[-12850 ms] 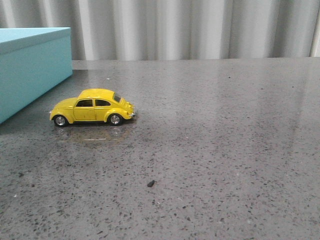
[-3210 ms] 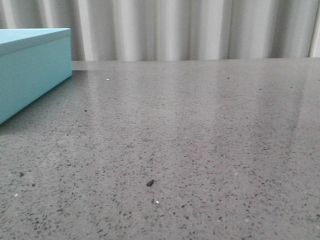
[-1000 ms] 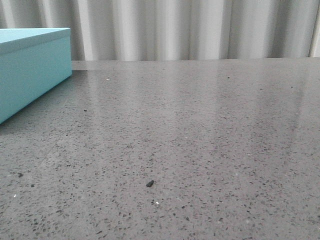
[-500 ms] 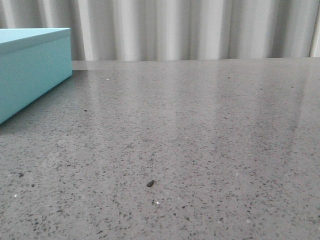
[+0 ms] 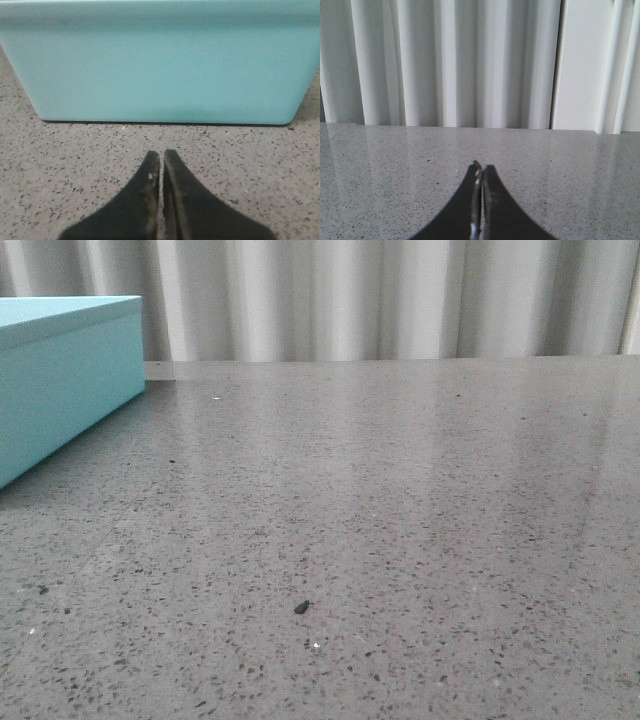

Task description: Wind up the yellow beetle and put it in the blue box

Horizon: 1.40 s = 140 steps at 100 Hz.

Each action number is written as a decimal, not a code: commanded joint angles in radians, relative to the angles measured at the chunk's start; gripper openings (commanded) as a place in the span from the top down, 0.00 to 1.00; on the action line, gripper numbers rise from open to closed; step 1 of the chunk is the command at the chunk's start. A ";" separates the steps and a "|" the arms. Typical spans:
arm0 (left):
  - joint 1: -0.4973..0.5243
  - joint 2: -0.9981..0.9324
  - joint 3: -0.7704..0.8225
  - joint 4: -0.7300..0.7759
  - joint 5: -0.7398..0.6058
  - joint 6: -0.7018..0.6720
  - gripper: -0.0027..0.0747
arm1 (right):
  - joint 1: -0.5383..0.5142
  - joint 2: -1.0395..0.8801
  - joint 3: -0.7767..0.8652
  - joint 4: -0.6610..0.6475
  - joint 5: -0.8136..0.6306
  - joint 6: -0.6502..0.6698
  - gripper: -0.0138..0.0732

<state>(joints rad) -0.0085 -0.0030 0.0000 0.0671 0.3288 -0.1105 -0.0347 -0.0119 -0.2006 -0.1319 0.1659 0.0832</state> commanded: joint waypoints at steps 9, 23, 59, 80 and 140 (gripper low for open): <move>-0.005 -0.032 0.025 0.003 -0.051 0.000 0.99 | -0.004 -0.009 -0.035 -0.014 -0.072 -0.008 0.91; -0.005 -0.032 0.025 0.003 -0.051 0.000 0.99 | -0.004 -0.009 -0.035 -0.014 -0.072 -0.008 0.91; -0.005 -0.032 0.025 0.003 -0.051 0.000 0.99 | -0.004 -0.009 -0.009 -0.030 -0.090 -0.008 0.91; -0.005 -0.032 0.025 0.003 -0.051 0.000 0.99 | -0.004 -0.009 0.130 -0.030 -0.151 -0.008 0.91; -0.005 -0.032 0.025 0.003 -0.051 0.000 0.99 | -0.037 -0.017 0.231 -0.023 0.080 -0.006 0.91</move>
<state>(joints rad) -0.0085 -0.0030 0.0000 0.0693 0.3302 -0.1068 -0.0591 -0.0119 0.0104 -0.1625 0.2722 0.0821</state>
